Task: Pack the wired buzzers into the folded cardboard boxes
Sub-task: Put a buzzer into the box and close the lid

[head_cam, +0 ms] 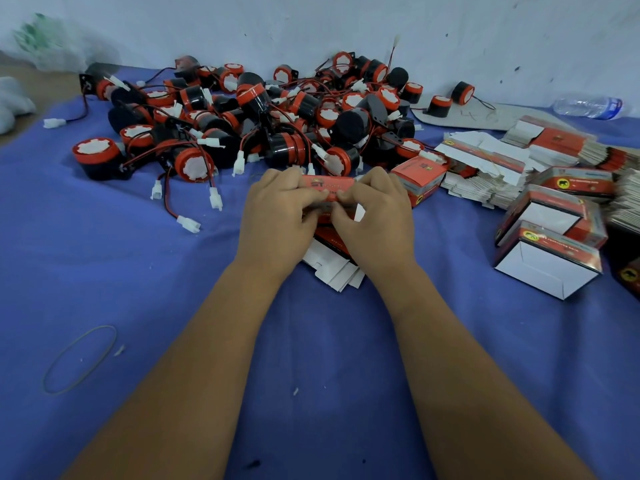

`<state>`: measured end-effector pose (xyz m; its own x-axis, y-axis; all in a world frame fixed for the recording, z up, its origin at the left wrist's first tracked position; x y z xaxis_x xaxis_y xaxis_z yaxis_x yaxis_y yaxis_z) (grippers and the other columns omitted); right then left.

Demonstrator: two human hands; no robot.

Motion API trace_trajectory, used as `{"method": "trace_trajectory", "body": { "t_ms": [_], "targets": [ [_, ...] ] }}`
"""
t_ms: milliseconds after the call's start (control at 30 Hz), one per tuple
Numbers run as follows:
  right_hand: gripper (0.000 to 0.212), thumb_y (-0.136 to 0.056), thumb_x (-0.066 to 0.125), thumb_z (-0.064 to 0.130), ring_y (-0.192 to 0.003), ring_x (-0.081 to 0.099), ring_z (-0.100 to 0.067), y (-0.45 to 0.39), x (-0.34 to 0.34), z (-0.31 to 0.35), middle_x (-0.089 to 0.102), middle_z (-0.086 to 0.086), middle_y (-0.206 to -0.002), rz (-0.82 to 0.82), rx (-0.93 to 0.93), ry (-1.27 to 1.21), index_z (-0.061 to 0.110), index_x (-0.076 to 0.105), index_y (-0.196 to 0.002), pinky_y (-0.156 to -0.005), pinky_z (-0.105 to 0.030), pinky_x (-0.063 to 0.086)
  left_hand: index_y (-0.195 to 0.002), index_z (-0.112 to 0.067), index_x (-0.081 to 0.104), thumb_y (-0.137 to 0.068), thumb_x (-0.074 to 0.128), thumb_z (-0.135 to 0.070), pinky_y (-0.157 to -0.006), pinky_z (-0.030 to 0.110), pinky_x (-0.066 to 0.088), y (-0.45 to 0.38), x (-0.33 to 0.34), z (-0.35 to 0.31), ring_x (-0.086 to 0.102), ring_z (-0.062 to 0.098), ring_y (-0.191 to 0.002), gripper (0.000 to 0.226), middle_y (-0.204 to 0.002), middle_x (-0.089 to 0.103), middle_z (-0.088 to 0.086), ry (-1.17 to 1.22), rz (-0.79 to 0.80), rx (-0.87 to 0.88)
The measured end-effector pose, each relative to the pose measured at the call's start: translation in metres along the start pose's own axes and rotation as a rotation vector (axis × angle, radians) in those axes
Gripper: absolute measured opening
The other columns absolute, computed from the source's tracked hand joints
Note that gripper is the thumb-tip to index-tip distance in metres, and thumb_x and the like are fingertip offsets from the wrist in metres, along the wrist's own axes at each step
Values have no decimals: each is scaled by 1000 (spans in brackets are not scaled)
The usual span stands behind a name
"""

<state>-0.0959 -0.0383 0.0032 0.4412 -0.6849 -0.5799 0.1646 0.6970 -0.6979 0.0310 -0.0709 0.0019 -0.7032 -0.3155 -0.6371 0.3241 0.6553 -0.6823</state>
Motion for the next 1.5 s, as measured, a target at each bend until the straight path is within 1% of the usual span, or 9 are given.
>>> {"method": "trace_trajectory", "body": {
  "t_ms": [167, 400, 567, 733, 933, 1133, 1333, 1400, 1500],
  "targets": [
    [13, -79, 67, 10, -81, 51, -28, 0, 1, 7, 58, -7, -80, -2, -86, 115, 4, 61, -69, -72, -43, 44, -97, -13, 79, -87, 68, -8, -69, 37, 32, -3, -2, -3, 38, 21, -77, 16, -73, 52, 2, -25, -3, -47],
    [5, -82, 64, 7, -90, 52, -23, 6, 5, -3, 56, -6, -98, 26, 84, -109, 5, 65, -86, -74, -44, 48, -102, -11, 78, -87, 63, -1, -70, 41, 43, 7, -4, -1, 57, 32, -78, 24, -82, 66, 9, 45, -35, -89],
    [48, -78, 55, 8, -121, 48, -22, 7, 6, 6, 59, -2, -129, 106, -8, -3, 13, 64, -126, -103, -36, 36, -110, -7, 74, -83, 54, 6, -80, 45, 50, 9, -7, 5, 59, 29, -93, 35, -99, 67, 9, 140, -85, -97],
    [44, -79, 55, 1, -115, 52, -28, 3, 14, 7, 65, -5, -121, 201, 17, 84, 10, 66, -121, -101, -38, 30, -143, -12, 47, -89, 57, -1, -111, 45, 35, 7, 18, 3, 44, 25, -135, 56, -141, 54, 6, 106, 161, -97],
    [32, -81, 52, 2, -103, 50, -25, -3, 17, 10, 65, -2, -105, 202, 63, 77, 11, 70, -106, -91, -35, 32, -139, -15, 54, -90, 55, 4, -109, 39, 39, 2, 16, 7, 52, 25, -127, 52, -135, 60, 4, 48, 115, -105],
    [25, -72, 67, 17, -127, 42, -30, 3, 17, 0, 56, -5, -130, 183, 154, -145, 13, 63, -97, -110, -46, 30, -148, -40, 23, -92, 52, 5, -97, 28, 45, 14, 16, 6, 51, 19, -124, 78, -136, 55, 0, 249, 130, -121],
    [35, -69, 75, 38, -99, 47, -14, -1, -14, -19, 53, 6, -103, -51, 167, -141, 31, 63, -101, -85, -24, 37, -149, -40, 26, -89, 50, 7, -98, 2, 31, 11, 13, 0, 39, -3, -125, 80, -143, 38, -24, 349, 75, -71],
    [32, -71, 79, 34, -101, 47, -16, 0, -34, -35, 49, 5, -106, -251, 281, -55, 28, 67, -100, -86, -27, 40, -150, -40, 30, -91, 53, -3, -88, 8, 40, 12, 17, 7, 47, 6, -119, 74, -148, 41, -16, 312, 121, -148],
    [22, -69, 68, 19, -117, 42, -28, 7, -58, -65, 50, -6, -118, -343, 561, 294, 17, 65, -91, -103, -43, 26, -139, -31, 50, -92, 59, -14, -105, 25, 37, 16, 28, 12, 40, 8, -132, 51, -144, 49, -11, 210, 246, -185]
  ]
}}
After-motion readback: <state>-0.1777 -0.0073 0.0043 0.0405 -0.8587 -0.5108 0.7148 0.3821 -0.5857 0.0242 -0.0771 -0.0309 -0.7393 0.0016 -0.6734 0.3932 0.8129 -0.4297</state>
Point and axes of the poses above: each hand's wrist, its own y-axis away from the middle knuckle, its own x-axis out of the palm, z = x × y, the point moved 6 cm from there along -y, towards the middle knuckle
